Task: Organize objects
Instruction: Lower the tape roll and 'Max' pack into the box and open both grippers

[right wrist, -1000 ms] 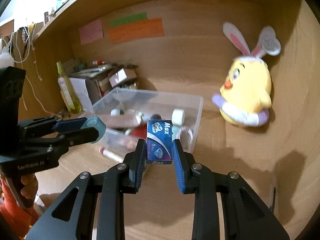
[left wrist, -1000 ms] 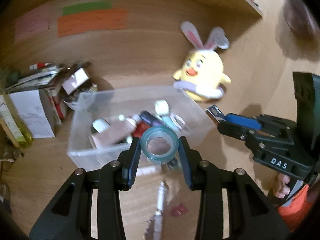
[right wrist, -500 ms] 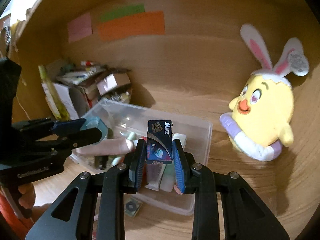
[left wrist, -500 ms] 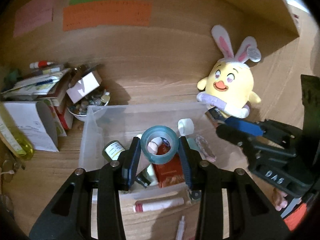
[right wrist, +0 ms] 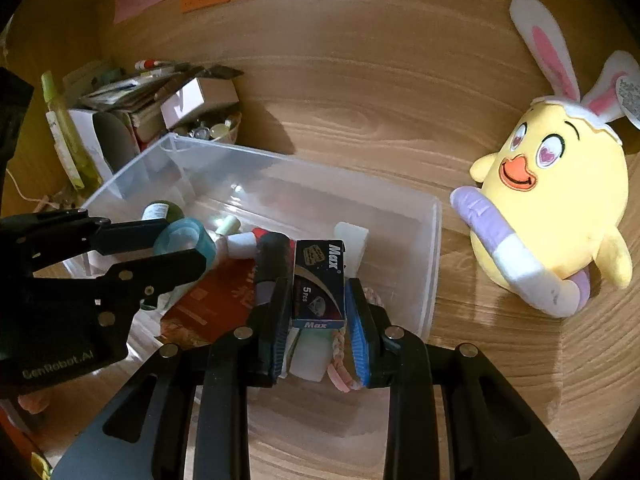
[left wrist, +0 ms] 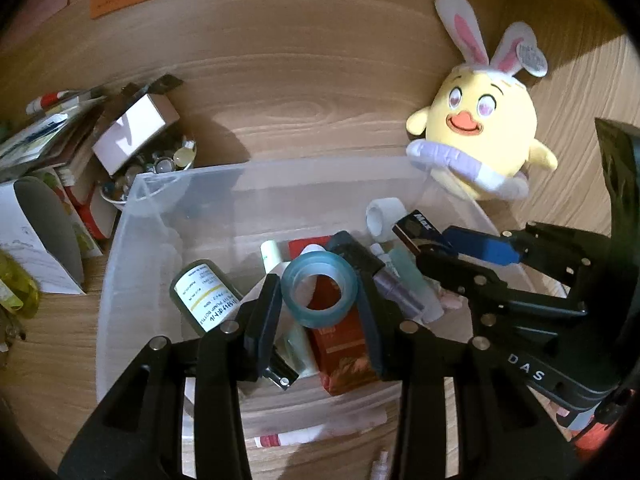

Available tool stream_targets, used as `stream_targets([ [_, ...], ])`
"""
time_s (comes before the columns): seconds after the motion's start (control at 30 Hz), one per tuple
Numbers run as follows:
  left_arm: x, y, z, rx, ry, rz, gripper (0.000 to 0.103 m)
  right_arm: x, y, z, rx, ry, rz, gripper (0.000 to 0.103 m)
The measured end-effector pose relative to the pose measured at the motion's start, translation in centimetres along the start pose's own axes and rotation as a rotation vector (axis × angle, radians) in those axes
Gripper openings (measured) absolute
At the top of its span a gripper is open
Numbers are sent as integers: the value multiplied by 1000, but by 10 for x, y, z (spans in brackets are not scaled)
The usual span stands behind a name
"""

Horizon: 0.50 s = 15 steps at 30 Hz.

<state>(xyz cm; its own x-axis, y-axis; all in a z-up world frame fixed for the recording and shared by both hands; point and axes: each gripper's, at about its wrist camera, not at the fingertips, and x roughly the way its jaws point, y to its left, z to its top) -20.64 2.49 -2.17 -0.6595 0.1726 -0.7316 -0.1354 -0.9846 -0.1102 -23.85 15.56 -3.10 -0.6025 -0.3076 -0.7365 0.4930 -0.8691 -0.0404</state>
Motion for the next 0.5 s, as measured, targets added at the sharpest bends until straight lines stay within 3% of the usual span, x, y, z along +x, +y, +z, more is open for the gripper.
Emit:
stream_targets([
  [0.23,1,-2,-2,15,10,10,41,6,1,0,2,14,1,25],
  [0.3,-1,-2,-1,8,3,8,54,5,1,0,5,19,3,25],
  [0.5,-19,-3,0,4,-39,-4,66,-8,-1,-2,19,6,17,33],
])
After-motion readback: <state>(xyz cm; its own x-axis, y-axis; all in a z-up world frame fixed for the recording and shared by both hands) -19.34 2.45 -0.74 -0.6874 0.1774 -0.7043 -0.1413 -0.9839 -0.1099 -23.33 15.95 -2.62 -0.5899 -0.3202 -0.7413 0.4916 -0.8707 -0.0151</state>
